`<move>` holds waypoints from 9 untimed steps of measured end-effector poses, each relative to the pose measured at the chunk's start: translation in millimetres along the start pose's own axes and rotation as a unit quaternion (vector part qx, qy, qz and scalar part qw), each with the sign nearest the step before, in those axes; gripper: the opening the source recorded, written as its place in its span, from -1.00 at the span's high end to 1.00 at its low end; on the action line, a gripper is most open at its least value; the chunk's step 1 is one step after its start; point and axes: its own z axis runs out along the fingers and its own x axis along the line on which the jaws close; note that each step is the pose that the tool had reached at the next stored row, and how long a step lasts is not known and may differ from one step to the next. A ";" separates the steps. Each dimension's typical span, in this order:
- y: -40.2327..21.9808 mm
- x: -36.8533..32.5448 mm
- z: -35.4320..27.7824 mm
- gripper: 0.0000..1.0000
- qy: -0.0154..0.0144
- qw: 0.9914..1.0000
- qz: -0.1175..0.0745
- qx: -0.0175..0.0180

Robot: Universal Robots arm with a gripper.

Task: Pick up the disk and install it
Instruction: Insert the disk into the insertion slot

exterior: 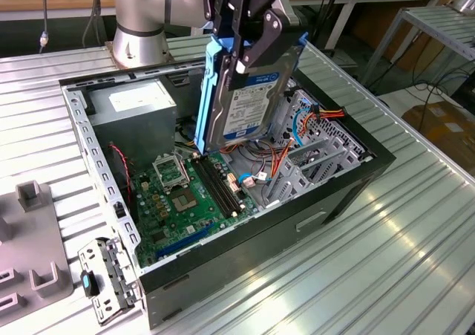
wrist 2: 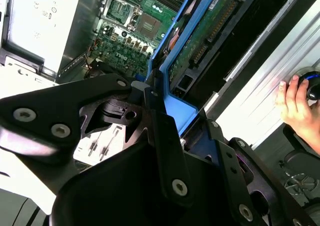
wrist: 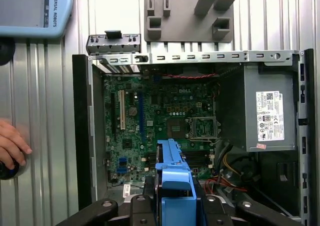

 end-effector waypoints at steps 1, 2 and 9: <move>0.0 0.4 -0.1 0.25 0.000 1.000 0.000 0.000; 0.0 0.9 -0.1 0.25 0.000 1.000 0.000 0.000; -0.1 4.5 0.0 0.25 0.000 1.000 0.000 0.000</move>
